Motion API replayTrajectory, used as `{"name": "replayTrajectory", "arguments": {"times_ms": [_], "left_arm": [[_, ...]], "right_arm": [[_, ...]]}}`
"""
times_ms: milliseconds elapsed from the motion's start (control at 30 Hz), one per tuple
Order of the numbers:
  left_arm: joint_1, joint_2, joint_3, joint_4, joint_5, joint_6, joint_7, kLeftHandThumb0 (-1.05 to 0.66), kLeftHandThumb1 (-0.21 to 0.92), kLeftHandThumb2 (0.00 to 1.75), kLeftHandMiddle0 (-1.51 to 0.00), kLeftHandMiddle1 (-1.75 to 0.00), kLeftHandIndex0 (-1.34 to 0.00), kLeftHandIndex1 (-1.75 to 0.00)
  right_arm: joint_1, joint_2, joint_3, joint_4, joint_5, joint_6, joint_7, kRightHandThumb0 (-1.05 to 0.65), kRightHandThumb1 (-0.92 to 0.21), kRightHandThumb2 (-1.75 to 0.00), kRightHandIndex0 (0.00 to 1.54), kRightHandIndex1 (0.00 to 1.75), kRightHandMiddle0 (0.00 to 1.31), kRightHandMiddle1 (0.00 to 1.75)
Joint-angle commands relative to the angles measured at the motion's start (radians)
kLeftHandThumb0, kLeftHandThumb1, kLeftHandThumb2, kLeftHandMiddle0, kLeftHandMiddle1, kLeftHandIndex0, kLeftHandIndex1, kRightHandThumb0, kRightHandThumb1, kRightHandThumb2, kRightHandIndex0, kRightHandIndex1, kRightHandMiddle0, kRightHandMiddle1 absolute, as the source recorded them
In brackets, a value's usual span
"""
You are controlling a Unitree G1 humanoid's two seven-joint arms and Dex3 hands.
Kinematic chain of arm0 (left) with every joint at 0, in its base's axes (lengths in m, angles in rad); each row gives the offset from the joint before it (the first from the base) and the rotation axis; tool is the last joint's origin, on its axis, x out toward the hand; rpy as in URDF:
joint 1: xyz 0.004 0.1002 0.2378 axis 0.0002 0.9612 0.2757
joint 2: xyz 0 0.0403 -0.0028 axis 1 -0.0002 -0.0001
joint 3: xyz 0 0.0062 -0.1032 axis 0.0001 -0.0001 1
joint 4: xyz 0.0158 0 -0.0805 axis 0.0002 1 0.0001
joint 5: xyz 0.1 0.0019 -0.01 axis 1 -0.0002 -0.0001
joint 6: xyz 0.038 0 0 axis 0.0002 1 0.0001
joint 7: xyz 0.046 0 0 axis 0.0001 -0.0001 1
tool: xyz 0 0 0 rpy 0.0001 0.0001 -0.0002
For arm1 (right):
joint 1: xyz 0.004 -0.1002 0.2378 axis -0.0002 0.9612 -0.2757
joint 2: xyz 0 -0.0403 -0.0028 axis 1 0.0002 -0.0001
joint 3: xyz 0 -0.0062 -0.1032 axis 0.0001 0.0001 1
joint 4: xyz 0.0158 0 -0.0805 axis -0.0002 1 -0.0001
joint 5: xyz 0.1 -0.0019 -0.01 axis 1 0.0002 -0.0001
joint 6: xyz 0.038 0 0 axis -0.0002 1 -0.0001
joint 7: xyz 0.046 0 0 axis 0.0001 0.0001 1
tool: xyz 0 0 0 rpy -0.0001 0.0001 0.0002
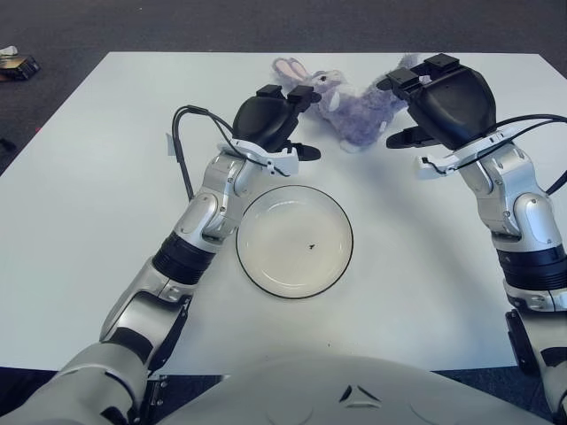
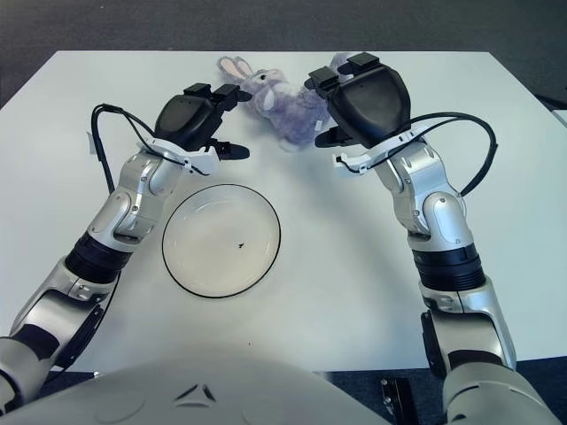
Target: Put the doll into the plate.
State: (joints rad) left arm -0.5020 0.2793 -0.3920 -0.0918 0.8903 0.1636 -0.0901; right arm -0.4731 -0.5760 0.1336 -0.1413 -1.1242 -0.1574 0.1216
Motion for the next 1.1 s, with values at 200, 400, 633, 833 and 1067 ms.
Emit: {"name": "replayTrajectory", "arguments": {"times_ms": [200, 400, 633, 833, 1067], "left_arm": [[0.001, 0.000, 0.011, 0.004, 0.011, 0.019, 0.003, -0.44, 0.92, 0.07, -0.42, -0.93, -0.30, -0.69], [0.003, -0.001, 0.012, 0.001, 0.010, 0.023, 0.002, -0.44, 0.92, 0.06, -0.43, -0.92, -0.30, -0.69], [0.002, -0.005, 0.009, 0.001, 0.013, 0.029, 0.001, -0.44, 0.92, 0.05, -0.43, -0.92, -0.31, -0.69], [0.002, -0.009, 0.005, 0.003, 0.015, 0.034, 0.003, -0.44, 0.92, 0.04, -0.43, -0.91, -0.31, -0.69], [0.003, -0.012, 0.002, 0.007, 0.017, 0.036, 0.004, -0.45, 0.92, 0.03, -0.43, -0.91, -0.31, -0.69]], "right_arm": [[-0.056, -0.028, 0.053, 0.004, -0.032, 0.071, 0.157, -0.54, -0.79, 0.00, 0.27, 0.00, 0.43, 0.18], [-0.101, -0.042, 0.085, 0.048, -0.049, 0.079, 0.195, -0.57, -0.78, 0.00, 0.10, 0.00, 0.38, 0.07], [-0.141, -0.068, 0.128, 0.073, -0.082, 0.080, 0.234, -0.63, -0.78, 0.00, 0.01, 0.00, 0.31, 0.01], [-0.176, -0.065, 0.163, 0.105, -0.122, 0.094, 0.252, -0.67, -0.79, 0.00, 0.00, 0.00, 0.28, 0.00], [-0.201, -0.053, 0.192, 0.149, -0.157, 0.117, 0.224, -0.70, -0.79, 0.00, 0.00, 0.00, 0.27, 0.00]]}}
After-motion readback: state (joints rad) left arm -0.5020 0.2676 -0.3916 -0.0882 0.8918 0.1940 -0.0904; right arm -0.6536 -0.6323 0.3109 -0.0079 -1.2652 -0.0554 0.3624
